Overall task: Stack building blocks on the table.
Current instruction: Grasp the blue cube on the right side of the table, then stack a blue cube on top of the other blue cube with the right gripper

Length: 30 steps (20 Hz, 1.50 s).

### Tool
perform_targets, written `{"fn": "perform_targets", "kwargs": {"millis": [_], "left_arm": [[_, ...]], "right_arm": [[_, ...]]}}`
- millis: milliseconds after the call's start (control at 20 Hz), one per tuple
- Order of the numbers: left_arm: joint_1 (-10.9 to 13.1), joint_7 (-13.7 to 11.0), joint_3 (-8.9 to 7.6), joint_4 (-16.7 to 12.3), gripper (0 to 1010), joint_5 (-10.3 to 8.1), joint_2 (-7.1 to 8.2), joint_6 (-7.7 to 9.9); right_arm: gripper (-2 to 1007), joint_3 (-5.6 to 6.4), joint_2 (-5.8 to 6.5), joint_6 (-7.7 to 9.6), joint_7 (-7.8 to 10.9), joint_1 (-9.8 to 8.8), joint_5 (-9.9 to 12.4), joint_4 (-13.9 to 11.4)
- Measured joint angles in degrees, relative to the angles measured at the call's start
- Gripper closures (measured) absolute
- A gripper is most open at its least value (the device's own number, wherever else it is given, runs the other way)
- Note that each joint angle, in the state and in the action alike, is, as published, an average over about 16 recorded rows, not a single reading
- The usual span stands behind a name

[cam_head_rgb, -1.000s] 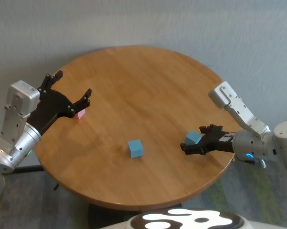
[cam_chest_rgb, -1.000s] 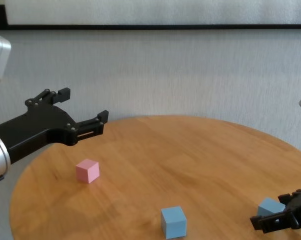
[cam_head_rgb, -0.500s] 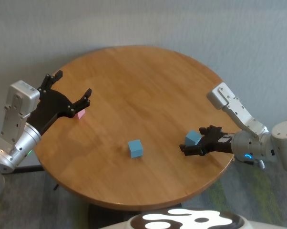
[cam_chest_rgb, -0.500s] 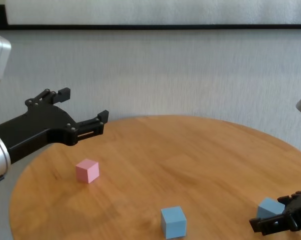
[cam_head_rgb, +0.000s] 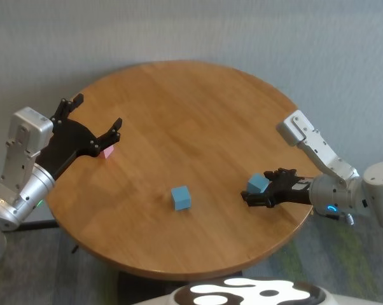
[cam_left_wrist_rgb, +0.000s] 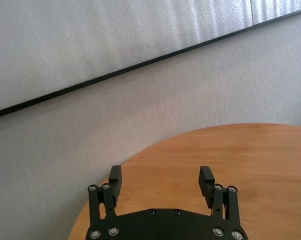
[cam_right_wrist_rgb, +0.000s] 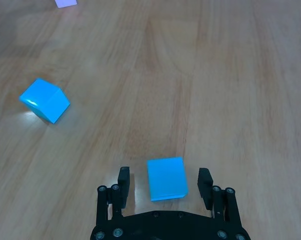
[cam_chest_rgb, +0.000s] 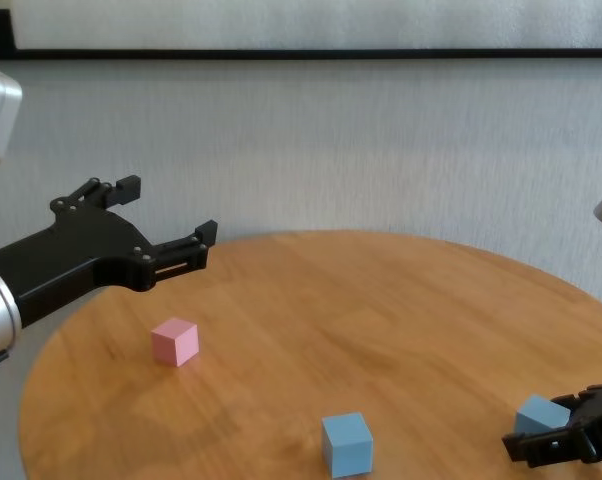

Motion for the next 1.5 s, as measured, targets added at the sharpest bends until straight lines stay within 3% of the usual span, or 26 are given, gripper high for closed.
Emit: {"fn": "perform_targets", "kwargs": {"millis": [750,1050,1500], "left_arm": [[0.0,0.0,0.0,0.0,10,0.0,0.0,0.0],[0.0,0.0,0.0,0.0,10,0.0,0.0,0.0],[0.0,0.0,0.0,0.0,10,0.0,0.0,0.0]], "right_arm": [[581,0.01,0.13,-0.1,0.07,-0.1,0.1,-0.2],[645,0.16,0.12,-0.34,-0.01,-0.23,0.2,-0.3],[647,1.11,-0.13,-0.85,-0.57,-1.15,0.3,-2.5]]}}
